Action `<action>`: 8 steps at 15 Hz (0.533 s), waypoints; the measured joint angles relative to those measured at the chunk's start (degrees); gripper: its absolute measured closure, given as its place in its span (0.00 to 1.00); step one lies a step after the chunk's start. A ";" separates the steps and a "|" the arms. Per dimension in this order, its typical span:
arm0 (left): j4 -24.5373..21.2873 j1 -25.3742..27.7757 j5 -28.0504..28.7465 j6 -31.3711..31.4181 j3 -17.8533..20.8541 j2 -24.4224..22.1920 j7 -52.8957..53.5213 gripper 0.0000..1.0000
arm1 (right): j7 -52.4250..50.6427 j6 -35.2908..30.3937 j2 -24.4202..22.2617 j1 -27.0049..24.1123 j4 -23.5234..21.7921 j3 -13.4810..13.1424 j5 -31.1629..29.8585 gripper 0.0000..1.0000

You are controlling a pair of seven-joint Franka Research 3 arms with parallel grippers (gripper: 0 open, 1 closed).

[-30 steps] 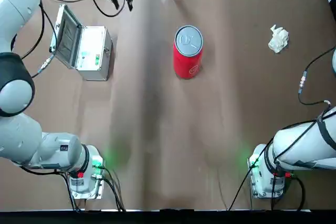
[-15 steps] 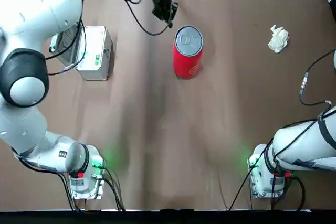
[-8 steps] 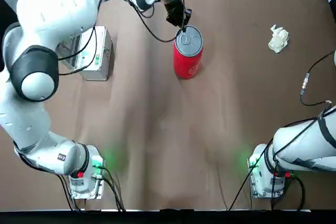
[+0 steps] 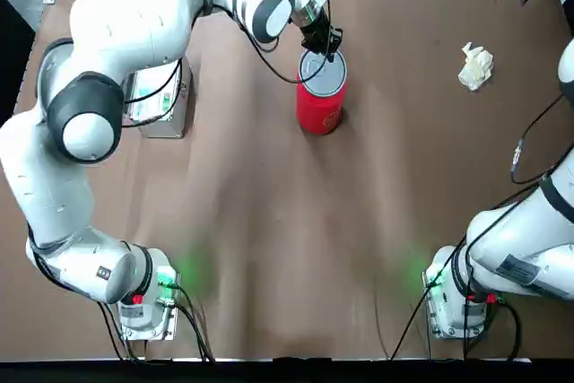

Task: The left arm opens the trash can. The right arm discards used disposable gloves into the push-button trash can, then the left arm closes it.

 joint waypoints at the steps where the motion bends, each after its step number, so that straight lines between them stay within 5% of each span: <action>1: 0.93 -1.06 1.14 0.14 0.80 0.89 -0.72 0.99 | -0.04 1.27 2.26 -0.53 0.02 -0.01 0.00 0.00; 8: 5.22 -16.48 3.03 0.37 16.94 3.20 -5.23 0.99 | -5.94 5.73 12.93 -1.63 0.12 0.29 -0.10 0.00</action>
